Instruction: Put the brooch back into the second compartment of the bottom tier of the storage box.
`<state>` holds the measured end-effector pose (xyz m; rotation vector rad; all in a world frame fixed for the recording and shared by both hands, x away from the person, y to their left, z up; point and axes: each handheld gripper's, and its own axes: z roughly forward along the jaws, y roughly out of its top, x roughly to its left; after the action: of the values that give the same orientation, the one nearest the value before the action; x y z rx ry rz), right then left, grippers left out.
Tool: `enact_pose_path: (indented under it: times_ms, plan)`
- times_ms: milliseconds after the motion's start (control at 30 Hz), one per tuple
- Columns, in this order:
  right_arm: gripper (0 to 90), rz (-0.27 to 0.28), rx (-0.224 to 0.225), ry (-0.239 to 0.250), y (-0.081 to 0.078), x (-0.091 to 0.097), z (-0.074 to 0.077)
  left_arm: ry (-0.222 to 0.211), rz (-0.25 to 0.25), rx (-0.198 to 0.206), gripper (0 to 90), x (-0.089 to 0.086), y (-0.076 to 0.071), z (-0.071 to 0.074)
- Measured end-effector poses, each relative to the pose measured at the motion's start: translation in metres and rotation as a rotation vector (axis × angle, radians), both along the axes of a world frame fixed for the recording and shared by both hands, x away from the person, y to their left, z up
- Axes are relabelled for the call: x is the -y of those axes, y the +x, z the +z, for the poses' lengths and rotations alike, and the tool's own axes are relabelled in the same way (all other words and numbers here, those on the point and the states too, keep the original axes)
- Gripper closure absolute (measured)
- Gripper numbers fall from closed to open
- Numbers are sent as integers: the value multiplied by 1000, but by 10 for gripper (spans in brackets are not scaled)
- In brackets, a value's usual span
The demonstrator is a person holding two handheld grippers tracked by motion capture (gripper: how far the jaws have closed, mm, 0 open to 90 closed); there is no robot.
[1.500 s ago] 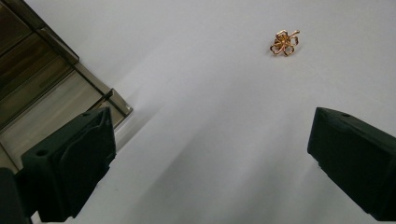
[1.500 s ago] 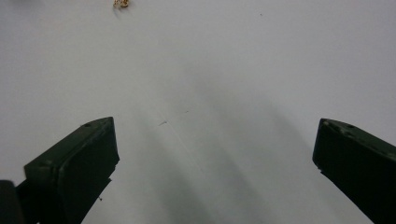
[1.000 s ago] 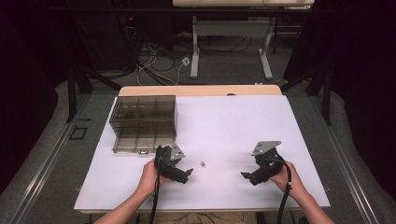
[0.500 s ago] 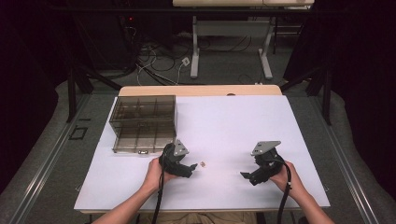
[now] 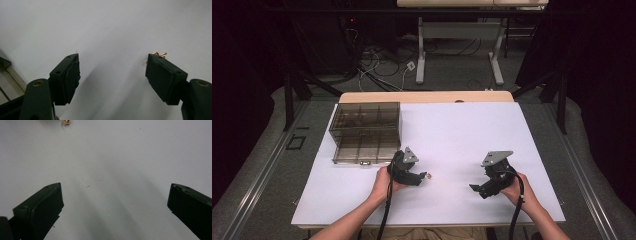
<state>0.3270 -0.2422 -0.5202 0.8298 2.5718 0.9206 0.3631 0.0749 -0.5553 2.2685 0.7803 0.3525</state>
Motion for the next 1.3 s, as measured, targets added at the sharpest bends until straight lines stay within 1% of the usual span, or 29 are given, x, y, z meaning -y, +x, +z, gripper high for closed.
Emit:
enact_pose_path:
  times_ms: [100,167,200,367,567,667,767,800,833,867,900,933,967,1067,1100,1167,1200,1233,1267,1300]
  plan:
    - [0,-7,-2,2,0,0,0,-23,0,-2,350,1,2,-1]
    - [0,3,-3,-3,0,0,0,-39,5,-8,371,3,3,-1]
    - [0,1,4,-5,0,-1,0,-42,-3,-5,376,4,3,-1]
    - [0,4,0,-5,0,-1,0,-47,-29,-21,426,9,3,-2]
    - [0,0,-3,-5,0,0,0,-55,-56,-29,473,14,2,-3]
    - [0,-1,-3,-6,0,0,0,-58,-71,-32,483,15,1,-2]
    - [0,-2,-4,-7,0,0,0,-72,-73,-27,494,16,-1,0]
    - [0,-2,-4,-7,0,0,0,-82,-69,-31,493,16,-1,1]
    - [0,-3,-2,-7,0,0,0,-80,-76,-25,493,15,-1,2]
    - [0,3,1,-8,0,0,0,-90,-81,-29,492,15,-2,3]
    - [0,2,2,-8,0,0,0,-90,-90,-24,489,16,-2,3]
    - [0,-2,-3,-8,0,0,0,-92,-97,-33,486,16,-3,3]
    - [0,-2,-2,-8,0,0,0,-93,-111,-33,479,17,-3,3]
    - [0,3,0,-9,0,0,0,-88,-138,-51,475,20,-5,2]
    - [0,-4,-6,-7,0,0,0,-77,-147,-50,476,20,-5,1]
    - [0,2,-6,-8,0,0,0,-55,-166,-55,481,22,-5,0]
    - [0,2,-5,-8,0,0,0,-53,-167,-58,488,23,-6,-1]
    - [0,0,-4,-9,0,0,0,-42,-177,-58,500,23,-6,-2]
    - [0,0,-4,-9,0,0,0,-36,-185,-72,514,23,-6,-3]
    - [0,0,-4,-9,0,0,0,-34,-185,-61,534,24,-7,-4]
